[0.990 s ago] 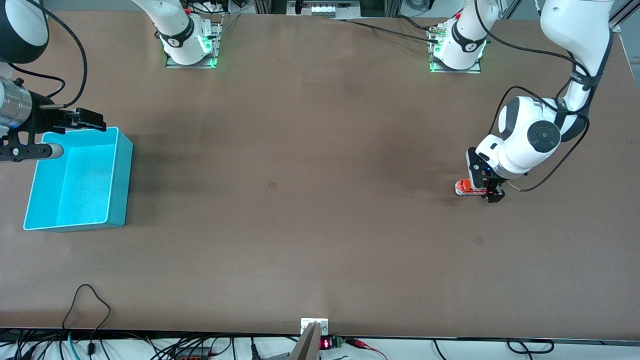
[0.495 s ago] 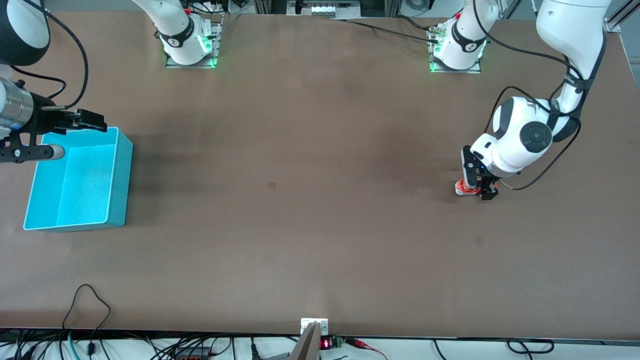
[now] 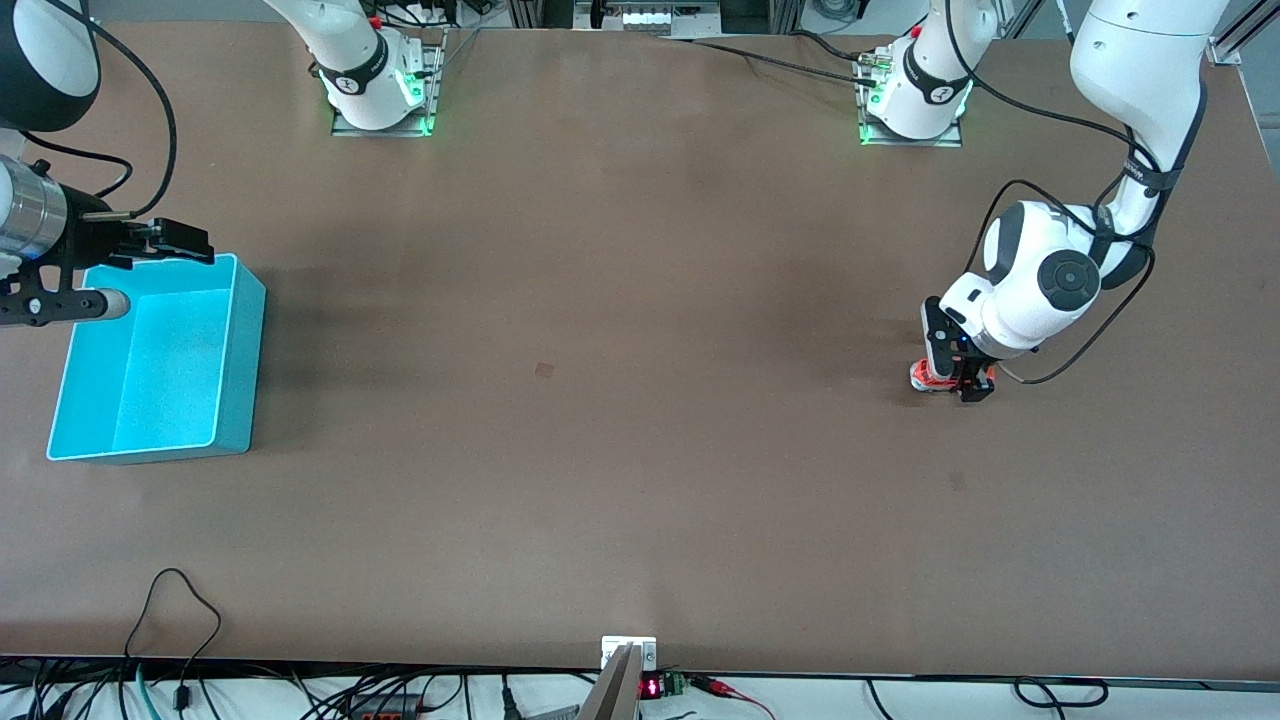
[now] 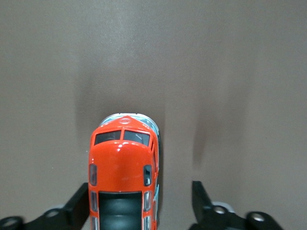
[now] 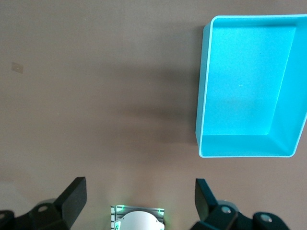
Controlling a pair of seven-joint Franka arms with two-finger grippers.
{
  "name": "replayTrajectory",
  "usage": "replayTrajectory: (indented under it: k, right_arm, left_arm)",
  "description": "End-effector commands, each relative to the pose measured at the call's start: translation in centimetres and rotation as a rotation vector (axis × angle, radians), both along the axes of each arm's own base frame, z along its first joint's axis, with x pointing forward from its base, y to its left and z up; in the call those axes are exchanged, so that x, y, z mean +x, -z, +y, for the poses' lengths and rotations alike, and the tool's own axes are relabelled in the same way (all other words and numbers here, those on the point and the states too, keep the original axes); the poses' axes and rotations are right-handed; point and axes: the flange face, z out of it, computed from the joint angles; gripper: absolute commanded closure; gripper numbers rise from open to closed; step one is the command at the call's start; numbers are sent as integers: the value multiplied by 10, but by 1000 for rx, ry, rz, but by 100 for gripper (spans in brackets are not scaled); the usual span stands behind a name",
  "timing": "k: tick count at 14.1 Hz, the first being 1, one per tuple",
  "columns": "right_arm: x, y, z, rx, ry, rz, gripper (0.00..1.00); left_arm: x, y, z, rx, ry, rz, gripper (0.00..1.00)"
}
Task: Wind up bus and store in blue box
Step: 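Lower the left gripper over the bus and close on it, then press the bus down and drag it backward with the left gripper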
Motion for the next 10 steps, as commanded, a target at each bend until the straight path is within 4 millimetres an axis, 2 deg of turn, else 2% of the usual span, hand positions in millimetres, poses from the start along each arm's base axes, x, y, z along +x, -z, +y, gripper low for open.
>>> replayTrajectory:
  k: [1, 2, 4, 8, 10]
  right_arm:
    - [-2, -2, 0, -8, -6, 7, 0]
    - [-2, -2, 0, -8, -6, 7, 0]
    - [-2, -2, -1, -8, -6, 7, 0]
    - [-2, -2, 0, -8, -6, 7, 0]
    - [-2, -2, -1, -8, -6, 9, 0]
  left_arm:
    - [3, -3, 1, 4, 27, -16, 38]
    - [3, -3, 1, 2, 27, -24, 49]
    - [3, -2, 1, 2, 27, -24, 64]
    - [3, -1, 1, 2, 39, -20, 69]
    - [2, 6, 1, 2, 41, -6, 71]
